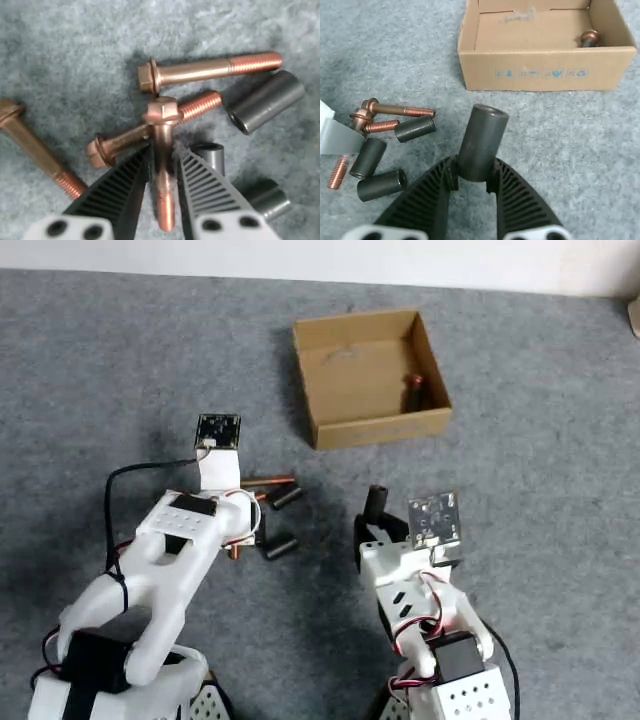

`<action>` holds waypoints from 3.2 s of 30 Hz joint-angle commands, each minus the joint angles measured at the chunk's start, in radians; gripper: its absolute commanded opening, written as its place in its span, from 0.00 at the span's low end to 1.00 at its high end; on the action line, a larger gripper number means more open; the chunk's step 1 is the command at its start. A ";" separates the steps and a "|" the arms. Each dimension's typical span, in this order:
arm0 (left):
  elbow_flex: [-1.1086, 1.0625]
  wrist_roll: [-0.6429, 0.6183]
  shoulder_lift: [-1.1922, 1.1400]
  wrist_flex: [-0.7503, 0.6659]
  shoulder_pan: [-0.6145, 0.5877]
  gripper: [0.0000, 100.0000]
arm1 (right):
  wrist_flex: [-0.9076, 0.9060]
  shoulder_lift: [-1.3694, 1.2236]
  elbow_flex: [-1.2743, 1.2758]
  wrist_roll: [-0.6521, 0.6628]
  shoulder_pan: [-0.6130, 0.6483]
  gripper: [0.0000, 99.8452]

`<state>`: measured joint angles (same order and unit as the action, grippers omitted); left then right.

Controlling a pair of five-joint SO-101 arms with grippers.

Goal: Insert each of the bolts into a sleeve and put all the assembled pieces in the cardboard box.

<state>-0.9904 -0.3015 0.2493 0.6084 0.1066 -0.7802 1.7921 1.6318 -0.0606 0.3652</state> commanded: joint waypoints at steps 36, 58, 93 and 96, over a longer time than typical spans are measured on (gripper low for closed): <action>0.035 0.224 1.084 0.285 0.151 0.00 | 0.033 0.012 -0.004 -0.003 -0.007 0.00; -0.217 0.110 1.394 -0.054 0.351 0.01 | 0.177 0.012 -0.002 -0.003 0.291 0.00; -0.335 -0.083 1.385 -0.255 0.406 0.01 | 0.039 0.047 -0.065 0.210 0.325 0.00; -0.289 -0.092 1.385 -0.250 0.381 0.01 | 0.050 0.047 -0.099 0.155 0.325 0.00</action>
<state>-1.3771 -0.3705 1.6287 0.3583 0.5178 -0.7572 1.8259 1.6118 0.1358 0.7058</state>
